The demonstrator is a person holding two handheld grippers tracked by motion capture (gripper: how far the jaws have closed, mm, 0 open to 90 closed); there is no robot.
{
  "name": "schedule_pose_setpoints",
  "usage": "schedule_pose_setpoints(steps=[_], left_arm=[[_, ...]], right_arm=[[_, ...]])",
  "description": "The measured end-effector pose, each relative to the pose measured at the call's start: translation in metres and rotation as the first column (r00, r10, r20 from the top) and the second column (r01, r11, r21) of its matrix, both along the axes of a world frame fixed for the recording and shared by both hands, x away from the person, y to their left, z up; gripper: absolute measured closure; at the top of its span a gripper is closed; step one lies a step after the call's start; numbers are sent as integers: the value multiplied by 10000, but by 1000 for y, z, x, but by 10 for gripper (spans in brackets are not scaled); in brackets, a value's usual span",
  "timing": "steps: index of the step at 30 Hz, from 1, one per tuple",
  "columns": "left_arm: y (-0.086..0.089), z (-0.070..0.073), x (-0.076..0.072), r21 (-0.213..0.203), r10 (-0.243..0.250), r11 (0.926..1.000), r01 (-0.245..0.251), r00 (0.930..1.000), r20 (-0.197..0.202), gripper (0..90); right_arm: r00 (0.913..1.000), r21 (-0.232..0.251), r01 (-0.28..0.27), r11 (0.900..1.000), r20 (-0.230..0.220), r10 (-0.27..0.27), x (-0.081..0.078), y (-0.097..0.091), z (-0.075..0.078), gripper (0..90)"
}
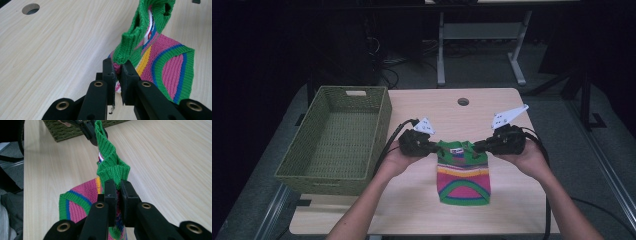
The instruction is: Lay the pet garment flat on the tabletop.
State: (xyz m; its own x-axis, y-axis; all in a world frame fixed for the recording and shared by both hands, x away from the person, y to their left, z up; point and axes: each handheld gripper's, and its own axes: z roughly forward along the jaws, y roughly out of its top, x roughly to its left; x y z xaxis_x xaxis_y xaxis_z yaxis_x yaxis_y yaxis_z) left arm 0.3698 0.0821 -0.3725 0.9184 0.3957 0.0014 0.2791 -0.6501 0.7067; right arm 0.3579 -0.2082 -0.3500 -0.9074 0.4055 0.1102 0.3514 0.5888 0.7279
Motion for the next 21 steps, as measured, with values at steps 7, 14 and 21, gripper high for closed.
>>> schedule_pose_setpoints(steps=[7, 14, 21], left_arm=[[-1, -8, 11, -120, 288, 9995, -292, 9990, -331, 835], [-5, -14, 20, -212, 513, 9984, -525, 9971, -561, 833], [-12, -17, 30, -302, 1015, 9942, -1034, 9931, -581, 827]], right_arm=[[9998, -60, 179, 9998, -125, -180, 10, -1, -2, 841], [9990, -108, 399, 9991, -217, -401, 22, -3, -8, 841], [9977, -202, 649, 9977, -176, -653, 33, -4, -11, 836]])
